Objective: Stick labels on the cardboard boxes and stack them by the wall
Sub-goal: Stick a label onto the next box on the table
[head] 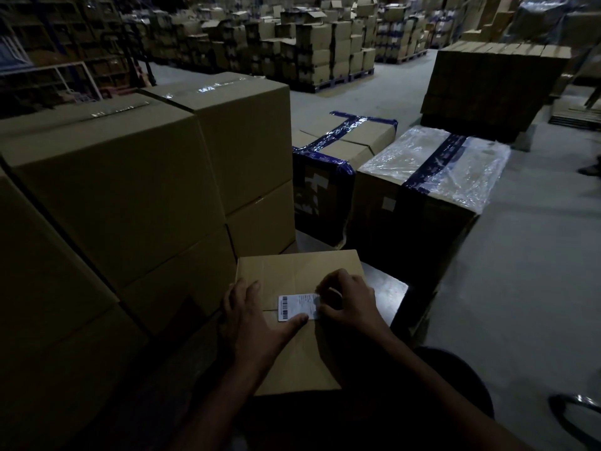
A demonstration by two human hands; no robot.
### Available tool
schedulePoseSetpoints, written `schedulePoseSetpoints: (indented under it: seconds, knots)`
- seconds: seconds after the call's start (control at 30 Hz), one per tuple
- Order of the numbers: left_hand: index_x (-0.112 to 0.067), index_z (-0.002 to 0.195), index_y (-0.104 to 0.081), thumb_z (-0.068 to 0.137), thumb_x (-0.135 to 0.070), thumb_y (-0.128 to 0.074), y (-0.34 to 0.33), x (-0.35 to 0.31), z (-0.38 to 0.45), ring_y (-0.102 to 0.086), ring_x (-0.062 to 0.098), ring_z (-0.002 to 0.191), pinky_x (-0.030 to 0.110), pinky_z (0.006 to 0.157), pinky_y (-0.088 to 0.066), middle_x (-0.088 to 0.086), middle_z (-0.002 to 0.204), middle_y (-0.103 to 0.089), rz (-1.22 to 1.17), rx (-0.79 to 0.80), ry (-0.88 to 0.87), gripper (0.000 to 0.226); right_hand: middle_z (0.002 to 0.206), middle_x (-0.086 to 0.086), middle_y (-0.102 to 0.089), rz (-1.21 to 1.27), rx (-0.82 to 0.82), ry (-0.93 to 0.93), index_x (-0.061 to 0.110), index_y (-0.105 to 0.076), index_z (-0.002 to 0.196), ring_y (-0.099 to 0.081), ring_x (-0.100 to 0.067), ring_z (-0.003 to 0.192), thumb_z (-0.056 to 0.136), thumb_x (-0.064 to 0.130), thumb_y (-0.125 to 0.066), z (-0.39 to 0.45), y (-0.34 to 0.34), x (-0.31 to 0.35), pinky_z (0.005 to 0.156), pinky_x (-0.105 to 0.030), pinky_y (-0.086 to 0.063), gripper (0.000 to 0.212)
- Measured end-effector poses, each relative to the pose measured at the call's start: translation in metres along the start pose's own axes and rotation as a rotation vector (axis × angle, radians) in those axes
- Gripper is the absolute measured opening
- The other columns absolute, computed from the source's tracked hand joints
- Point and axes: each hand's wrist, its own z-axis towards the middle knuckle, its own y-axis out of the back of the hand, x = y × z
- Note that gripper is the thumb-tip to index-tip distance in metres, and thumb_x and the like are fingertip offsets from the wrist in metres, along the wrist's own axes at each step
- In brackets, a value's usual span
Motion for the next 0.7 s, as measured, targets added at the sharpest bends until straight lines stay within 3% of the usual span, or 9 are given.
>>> schedulePoseSetpoints:
  seconds: [0.13, 0.23, 0.4, 0.57, 0.7]
  knots:
    - [-0.026, 0.150, -0.032, 0.060, -0.086, -0.065, -0.001, 0.001, 0.001, -0.010, 0.020, 0.148, 0.052, 0.113, -0.030, -0.001, 0.162, -0.017, 0.012, -0.001, -0.003, 0.113, 0.102, 0.010, -0.063, 0.064, 0.020, -0.029, 0.042, -0.046, 0.082, -0.061, -0.006, 0.103, 0.073, 0.030, -0.075, 0.001, 0.001, 0.000, 0.098, -0.044, -0.049, 0.033]
    - [-0.026, 0.151, -0.031, 0.061, -0.085, -0.064, 0.000, 0.001, 0.001, -0.008, 0.020, 0.148, 0.052, 0.113, -0.029, -0.002, 0.162, -0.016, 0.010, -0.001, 0.001, 0.112, 0.099, 0.009, -0.065, 0.094, 0.014, -0.032, 0.039, -0.045, 0.083, -0.065, -0.007, 0.100, 0.075, 0.021, -0.077, 0.002, 0.004, -0.001, 0.094, -0.036, -0.054, 0.037]
    - [-0.027, 0.150, -0.030, 0.058, -0.089, -0.063, 0.001, 0.001, 0.001, -0.007, 0.018, 0.149, 0.052, 0.112, -0.030, -0.003, 0.162, -0.016, 0.007, 0.010, -0.002, 0.116, 0.094, 0.024, -0.050, 0.019, -0.001, -0.005, 0.036, -0.048, 0.089, -0.053, -0.004, 0.103, 0.077, 0.021, -0.076, -0.002, 0.001, 0.001, 0.101, -0.043, -0.046, 0.034]
    - [-0.029, 0.153, -0.025, 0.052, -0.091, -0.066, 0.003, 0.001, -0.001, 0.000, 0.014, 0.150, 0.053, 0.113, -0.027, -0.005, 0.164, -0.009, -0.002, 0.043, -0.010, 0.125, 0.094, 0.018, -0.064, 0.002, 0.029, -0.008, 0.035, -0.050, 0.086, -0.054, -0.010, 0.103, 0.073, 0.021, -0.074, 0.003, 0.007, 0.003, 0.098, -0.045, -0.042, 0.031]
    - [-0.030, 0.153, -0.024, 0.051, -0.092, -0.065, 0.003, 0.001, -0.001, 0.001, 0.014, 0.150, 0.052, 0.114, -0.027, -0.006, 0.164, -0.009, 0.002, 0.048, -0.002, 0.127, 0.096, 0.013, -0.067, 0.111, 0.026, -0.035, 0.033, -0.047, 0.086, -0.064, -0.006, 0.101, 0.075, 0.013, -0.076, 0.003, 0.009, 0.004, 0.098, -0.036, -0.049, 0.036]
